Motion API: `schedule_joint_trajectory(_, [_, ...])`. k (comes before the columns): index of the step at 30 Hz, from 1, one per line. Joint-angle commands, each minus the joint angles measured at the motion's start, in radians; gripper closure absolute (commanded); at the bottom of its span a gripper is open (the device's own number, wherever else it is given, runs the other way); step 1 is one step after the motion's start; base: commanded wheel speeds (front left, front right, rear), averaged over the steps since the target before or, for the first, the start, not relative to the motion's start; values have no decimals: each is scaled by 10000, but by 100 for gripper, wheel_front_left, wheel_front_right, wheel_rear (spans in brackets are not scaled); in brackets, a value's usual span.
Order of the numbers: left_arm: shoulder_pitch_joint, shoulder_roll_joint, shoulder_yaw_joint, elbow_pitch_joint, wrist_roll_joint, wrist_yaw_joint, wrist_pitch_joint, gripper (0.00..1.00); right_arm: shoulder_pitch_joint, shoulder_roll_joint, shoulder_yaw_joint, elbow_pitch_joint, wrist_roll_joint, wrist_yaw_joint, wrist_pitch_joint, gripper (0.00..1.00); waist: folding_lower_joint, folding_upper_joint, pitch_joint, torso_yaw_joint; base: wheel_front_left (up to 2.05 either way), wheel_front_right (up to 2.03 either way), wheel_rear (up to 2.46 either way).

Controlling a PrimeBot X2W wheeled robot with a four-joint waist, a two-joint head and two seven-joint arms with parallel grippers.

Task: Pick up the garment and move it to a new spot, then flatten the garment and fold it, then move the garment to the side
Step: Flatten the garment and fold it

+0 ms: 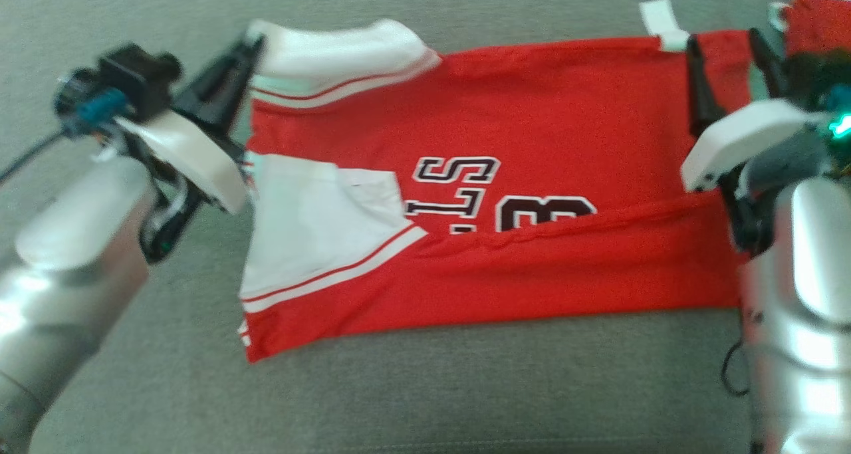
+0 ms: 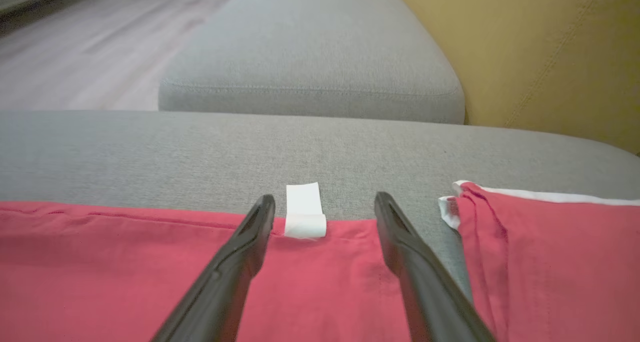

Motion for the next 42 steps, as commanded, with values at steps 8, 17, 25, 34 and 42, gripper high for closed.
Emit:
schedule_joint_trajectory(8, [234, 553, -140, -2083, 344, 507, 249, 100, -1541, -901, -1034, 2114, -1175, -9, 890, 0, 2, 0, 62, 874, 0, 0, 0])
schedule_joint_trajectory(17, [302, 837, -200, -3004, 393, 815, 506, 100, -2527, -1219, -1540, 4002, -2286, -9, 800, 0, 2, 0, 365, 937, 0, 0, 0])
schedule_joint_trajectory(25, [82, 1017, 32, -3046, 266, 977, 562, 100, -3225, -1318, -984, 5358, -2017, -9, 1025, 100, 2, 0, 456, 807, 0, 0, 0])
schedule_joint_trajectory(34, [-794, 1225, 640, -2076, 64, 997, 502, 100, -4495, -1310, 95, 5320, -324, -9, -283, 100, 2, 0, 297, 424, 0, 0, 0])
schedule_joint_trajectory(42, [-2107, 889, 868, -769, 403, 773, 250, 100, -5322, -1304, 822, 5029, 1012, -9, -903, 100, 2, 0, 427, 170, 0, 0, 0])
